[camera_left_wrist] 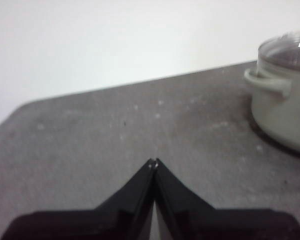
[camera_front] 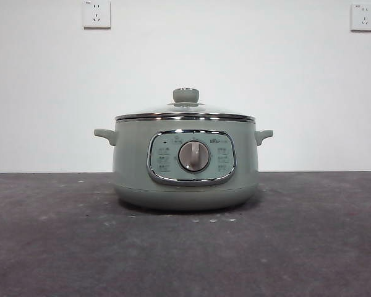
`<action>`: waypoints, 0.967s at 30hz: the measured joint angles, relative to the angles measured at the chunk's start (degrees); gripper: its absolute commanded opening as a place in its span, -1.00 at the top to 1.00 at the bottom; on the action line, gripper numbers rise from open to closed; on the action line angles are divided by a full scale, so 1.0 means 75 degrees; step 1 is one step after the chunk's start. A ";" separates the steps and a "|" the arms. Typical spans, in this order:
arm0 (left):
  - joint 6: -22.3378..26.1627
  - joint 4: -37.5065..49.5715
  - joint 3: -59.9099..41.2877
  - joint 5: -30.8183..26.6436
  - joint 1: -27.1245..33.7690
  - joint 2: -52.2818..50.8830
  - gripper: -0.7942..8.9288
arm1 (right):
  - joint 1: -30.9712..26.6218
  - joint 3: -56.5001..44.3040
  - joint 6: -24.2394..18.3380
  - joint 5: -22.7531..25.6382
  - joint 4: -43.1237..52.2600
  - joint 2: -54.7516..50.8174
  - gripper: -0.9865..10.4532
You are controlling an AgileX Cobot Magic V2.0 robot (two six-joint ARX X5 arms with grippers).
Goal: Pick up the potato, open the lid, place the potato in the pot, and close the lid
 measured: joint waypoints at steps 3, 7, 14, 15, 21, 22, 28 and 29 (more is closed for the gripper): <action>-0.0219 -0.0012 -0.0414 -0.0061 0.0000 -0.0248 0.84 | 0.0000 0.0000 0.0000 0.0000 0.0000 0.0000 0.83; -0.0609 -0.0309 -0.0624 -0.0338 0.0000 -0.0443 0.84 | 0.0000 0.0000 0.0000 0.0000 0.0000 0.0003 0.83; -0.0816 -0.0294 -0.0624 -0.0356 0.0003 -0.0446 0.84 | 0.0000 0.0000 0.0000 0.0000 0.0000 0.0003 0.83; -0.0833 -0.0280 -0.0624 -0.0356 0.0003 -0.0446 0.84 | 0.0000 0.0000 0.0000 0.0000 0.0000 0.0003 0.83; -0.0854 -0.0274 -0.0624 -0.0356 0.0003 -0.0341 0.84 | 0.0000 0.0000 0.0000 0.0000 0.0000 0.0003 0.83; -0.0854 -0.0271 -0.0624 -0.0356 0.0003 -0.0323 0.84 | 0.0000 0.0000 0.0000 0.0000 0.0000 0.0003 0.83; -0.0854 -0.0271 -0.0624 -0.0356 0.0000 -0.0259 0.84 | 0.0000 0.0000 0.0000 0.0000 0.0000 0.0003 0.83; -0.0854 -0.0271 -0.0624 -0.0356 0.0003 -0.0248 0.84 | 0.0000 0.0000 0.0000 0.0000 0.0000 0.0003 0.83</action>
